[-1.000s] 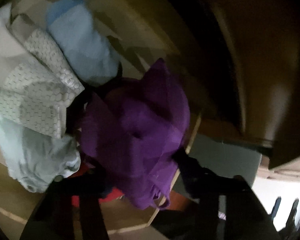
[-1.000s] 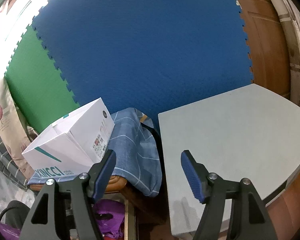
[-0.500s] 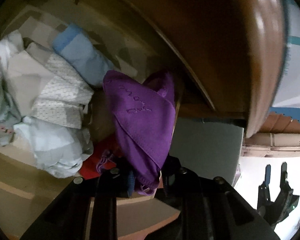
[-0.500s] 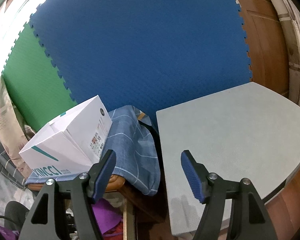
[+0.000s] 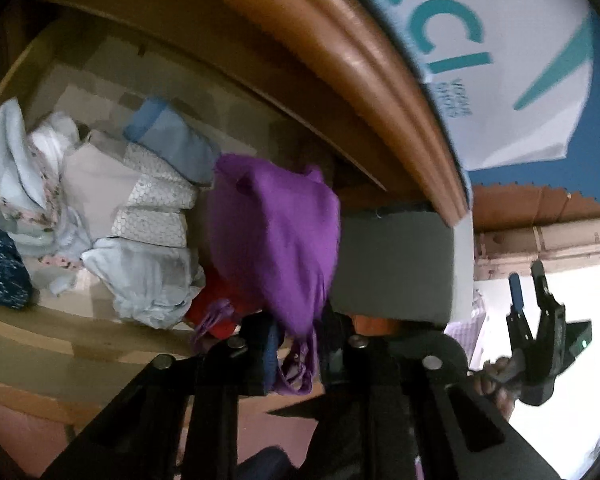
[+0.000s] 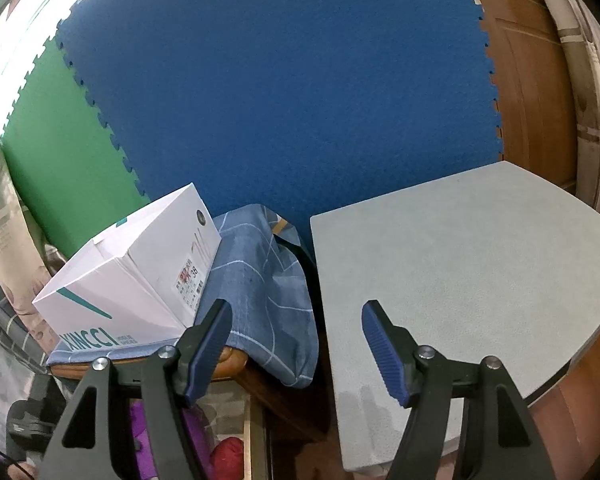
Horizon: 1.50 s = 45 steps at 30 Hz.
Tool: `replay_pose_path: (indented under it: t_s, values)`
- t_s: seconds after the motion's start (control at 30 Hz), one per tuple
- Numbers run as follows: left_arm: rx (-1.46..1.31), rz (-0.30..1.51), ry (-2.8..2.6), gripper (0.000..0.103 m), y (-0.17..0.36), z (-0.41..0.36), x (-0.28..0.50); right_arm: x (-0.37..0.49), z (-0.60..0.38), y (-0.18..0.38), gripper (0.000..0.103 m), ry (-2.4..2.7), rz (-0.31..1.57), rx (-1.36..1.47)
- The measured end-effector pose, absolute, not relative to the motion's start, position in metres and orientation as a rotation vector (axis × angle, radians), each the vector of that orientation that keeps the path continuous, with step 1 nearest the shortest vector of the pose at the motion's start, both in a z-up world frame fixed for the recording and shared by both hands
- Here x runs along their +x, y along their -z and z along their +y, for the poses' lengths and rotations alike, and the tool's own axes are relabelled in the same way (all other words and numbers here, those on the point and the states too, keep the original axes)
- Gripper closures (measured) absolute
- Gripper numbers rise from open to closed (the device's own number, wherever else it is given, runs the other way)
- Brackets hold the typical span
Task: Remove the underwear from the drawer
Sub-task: 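Grasp the purple cloth with the left gripper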
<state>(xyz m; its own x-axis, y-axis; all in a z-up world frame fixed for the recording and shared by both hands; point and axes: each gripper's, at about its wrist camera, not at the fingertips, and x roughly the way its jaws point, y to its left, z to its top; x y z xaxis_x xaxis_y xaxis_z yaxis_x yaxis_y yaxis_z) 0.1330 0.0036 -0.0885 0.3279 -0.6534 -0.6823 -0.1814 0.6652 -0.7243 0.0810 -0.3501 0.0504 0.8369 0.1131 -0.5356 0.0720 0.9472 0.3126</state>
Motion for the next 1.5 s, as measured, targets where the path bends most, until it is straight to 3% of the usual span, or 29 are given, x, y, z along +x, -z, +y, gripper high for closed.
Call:
replay_pose_path:
  t_s: [0.2, 0.43, 0.53, 0.6, 0.63, 0.73, 0.8, 0.9, 1.1, 1.27, 1.33, 1.37, 1.5]
  values:
    - [-0.737, 1.167, 0.397, 0.100, 0.058, 0.006, 0.123, 0.083, -0.346, -0.050, 0.034, -0.018, 0.593, 0.314]
    - [-0.731, 1.327, 0.447, 0.099, 0.095, -0.011, 0.125, 0.085, -0.342, -0.050, 0.034, -0.018, 0.598, 0.302]
    - [-0.819, 1.330, 0.411, 0.074, 0.101, -0.001, 0.125, 0.085, -0.342, -0.050, 0.033, -0.019, 0.600, 0.296]
    - [-0.854, 1.311, 0.374, 0.041, 0.098, 0.011, 0.122, 0.085, -0.343, -0.049, 0.032, -0.020, 0.603, 0.304]
    - [-0.866, 1.315, 0.342, 0.033, 0.094, 0.018, 0.121, 0.085, -0.344, -0.049, 0.032, -0.021, 0.604, 0.309]
    - [-0.910, 1.261, 0.302, 0.024, 0.079, 0.042, 0.122, 0.085, -0.345, -0.049, 0.031, -0.025, 0.606, 0.326]
    - [-0.877, 1.273, 0.263, 0.010, 0.070, 0.050, 0.121, 0.086, -0.344, -0.048, 0.031, -0.026, 0.608, 0.318]
    - [-0.813, 1.258, 0.226, 0.002, 0.069, 0.056, 0.122, 0.085, -0.341, -0.049, 0.031, -0.026, 0.613, 0.301]
    - [-0.837, 1.402, 0.180, 0.002, 0.126, 0.052, 0.144, 0.085, -0.339, -0.049, 0.029, -0.025, 0.619, 0.293]
    - [-0.834, 1.373, 0.305, 0.004, 0.140, 0.022, 0.162, 0.086, -0.342, -0.049, 0.028, -0.024, 0.623, 0.303]
    - [-0.756, 1.355, 0.337, 0.023, 0.136, 0.013, 0.166, 0.087, -0.341, -0.048, 0.028, -0.023, 0.627, 0.299]
    - [-0.659, 1.365, 0.320, 0.056, 0.134, 0.003, 0.168, 0.088, -0.341, -0.048, 0.028, -0.023, 0.629, 0.297]
    - [-0.589, 1.353, 0.350, 0.071, 0.133, -0.011, 0.165, 0.089, -0.340, -0.047, 0.028, -0.021, 0.635, 0.293]
